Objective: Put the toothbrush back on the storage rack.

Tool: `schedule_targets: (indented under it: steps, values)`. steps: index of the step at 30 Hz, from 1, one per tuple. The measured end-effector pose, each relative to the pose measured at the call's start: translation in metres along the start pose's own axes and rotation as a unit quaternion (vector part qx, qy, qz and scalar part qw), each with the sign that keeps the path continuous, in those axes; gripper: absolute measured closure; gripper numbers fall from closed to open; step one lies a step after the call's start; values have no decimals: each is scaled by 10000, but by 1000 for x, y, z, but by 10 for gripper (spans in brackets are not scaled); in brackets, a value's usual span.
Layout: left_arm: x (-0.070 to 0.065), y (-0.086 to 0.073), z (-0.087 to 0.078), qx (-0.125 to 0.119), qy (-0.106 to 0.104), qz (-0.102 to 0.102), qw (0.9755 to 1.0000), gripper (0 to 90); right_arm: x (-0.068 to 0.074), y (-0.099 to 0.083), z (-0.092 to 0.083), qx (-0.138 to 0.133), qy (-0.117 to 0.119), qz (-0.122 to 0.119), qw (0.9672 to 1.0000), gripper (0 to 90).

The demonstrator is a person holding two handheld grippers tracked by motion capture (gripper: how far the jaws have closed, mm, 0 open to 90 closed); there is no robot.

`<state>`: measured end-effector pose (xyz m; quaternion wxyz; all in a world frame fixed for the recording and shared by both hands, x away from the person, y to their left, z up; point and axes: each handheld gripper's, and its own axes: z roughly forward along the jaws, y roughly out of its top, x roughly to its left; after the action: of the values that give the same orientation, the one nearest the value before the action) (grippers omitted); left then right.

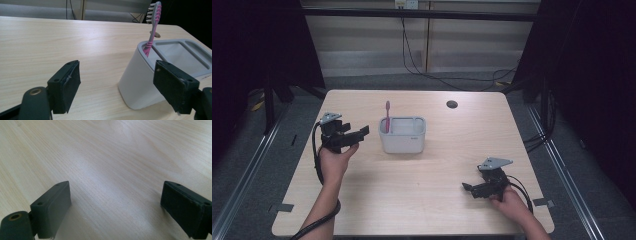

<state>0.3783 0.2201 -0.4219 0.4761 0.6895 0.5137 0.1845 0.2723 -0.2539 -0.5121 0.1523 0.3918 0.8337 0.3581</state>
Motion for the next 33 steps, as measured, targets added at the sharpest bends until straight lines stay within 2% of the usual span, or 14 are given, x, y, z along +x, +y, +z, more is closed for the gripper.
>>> schedule_targets:
  steps: [12,33]
  values:
    - [8,-17,2,120,-26,-106,9999,232,0,0,0,17,-4,30,10000,88]
    - [23,-38,-2,215,146,-23,9997,236,0,0,0,8,-1,14,10000,88]
